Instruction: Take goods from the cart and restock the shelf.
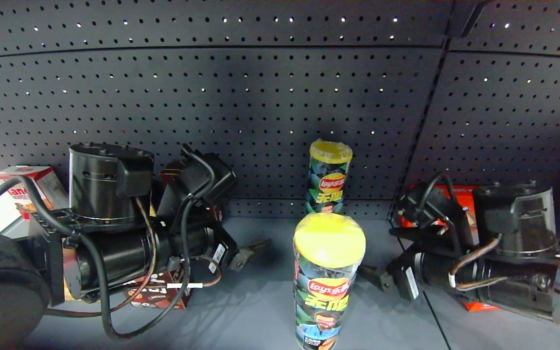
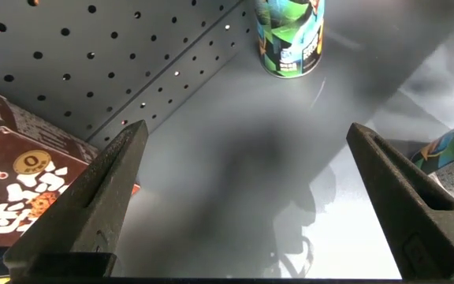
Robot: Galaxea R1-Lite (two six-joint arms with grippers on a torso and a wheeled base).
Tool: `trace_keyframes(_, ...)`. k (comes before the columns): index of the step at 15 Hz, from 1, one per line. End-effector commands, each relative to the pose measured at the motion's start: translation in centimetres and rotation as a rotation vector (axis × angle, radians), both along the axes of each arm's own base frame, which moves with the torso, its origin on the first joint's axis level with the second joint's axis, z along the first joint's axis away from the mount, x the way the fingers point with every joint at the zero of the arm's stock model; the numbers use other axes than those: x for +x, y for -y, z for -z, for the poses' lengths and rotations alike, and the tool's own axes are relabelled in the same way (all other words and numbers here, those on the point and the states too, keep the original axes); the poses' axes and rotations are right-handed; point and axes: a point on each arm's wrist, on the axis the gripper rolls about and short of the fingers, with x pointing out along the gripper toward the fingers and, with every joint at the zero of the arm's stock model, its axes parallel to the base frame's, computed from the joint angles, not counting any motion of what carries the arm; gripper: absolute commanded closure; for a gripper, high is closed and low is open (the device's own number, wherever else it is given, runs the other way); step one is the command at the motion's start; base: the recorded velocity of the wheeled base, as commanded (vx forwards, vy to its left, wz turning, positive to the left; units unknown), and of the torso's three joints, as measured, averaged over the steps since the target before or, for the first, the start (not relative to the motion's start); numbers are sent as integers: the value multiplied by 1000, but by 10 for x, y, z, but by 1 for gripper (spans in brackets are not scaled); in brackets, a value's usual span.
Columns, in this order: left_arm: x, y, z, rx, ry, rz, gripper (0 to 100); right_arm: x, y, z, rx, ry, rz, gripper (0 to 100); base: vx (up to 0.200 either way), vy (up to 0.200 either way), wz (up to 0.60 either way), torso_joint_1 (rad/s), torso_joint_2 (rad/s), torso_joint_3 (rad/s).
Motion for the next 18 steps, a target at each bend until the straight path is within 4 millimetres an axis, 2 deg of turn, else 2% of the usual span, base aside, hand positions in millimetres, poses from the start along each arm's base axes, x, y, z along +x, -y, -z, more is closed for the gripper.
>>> trace_keyframes(1, 0, 0, 0, 0, 0, -1, 0, 18, 6, -9, 13, 32, 71, 0, 0, 0, 0, 0, 0, 0)
trace_keyframes(4, 0, 0, -1, -3, 4, 0, 0, 42, 6, -14, 16, 52, 142, 0, 0, 0, 0, 0, 0, 0)
trace_keyframes(7, 1, 1, -4, -8, 13, -1, 0, 66, 2, -11, 6, 57, 195, 0, 0, 0, 0, 0, 0, 0)
trace_keyframes(8, 1, 1, -4, -8, 13, -1, 0, 67, 2, -10, 6, 55, 197, 0, 0, 0, 0, 0, 0, 0)
trace_keyframes(10, 0, 0, -4, -8, 11, -3, 0, 85, -2, -9, 0, 66, 243, 0, 0, 0, 0, 0, 0, 0)
trace_keyframes(14, 1, -2, -4, -8, 11, -11, 0, 98, -5, -3, -5, 60, 255, 0, 0, 0, 0, 0, 0, 0)
trace_keyframes(18, 1, -2, -4, -8, 11, -11, 0, 110, -17, 4, -8, 55, 241, 0, 0, 0, 0, 0, 0, 0)
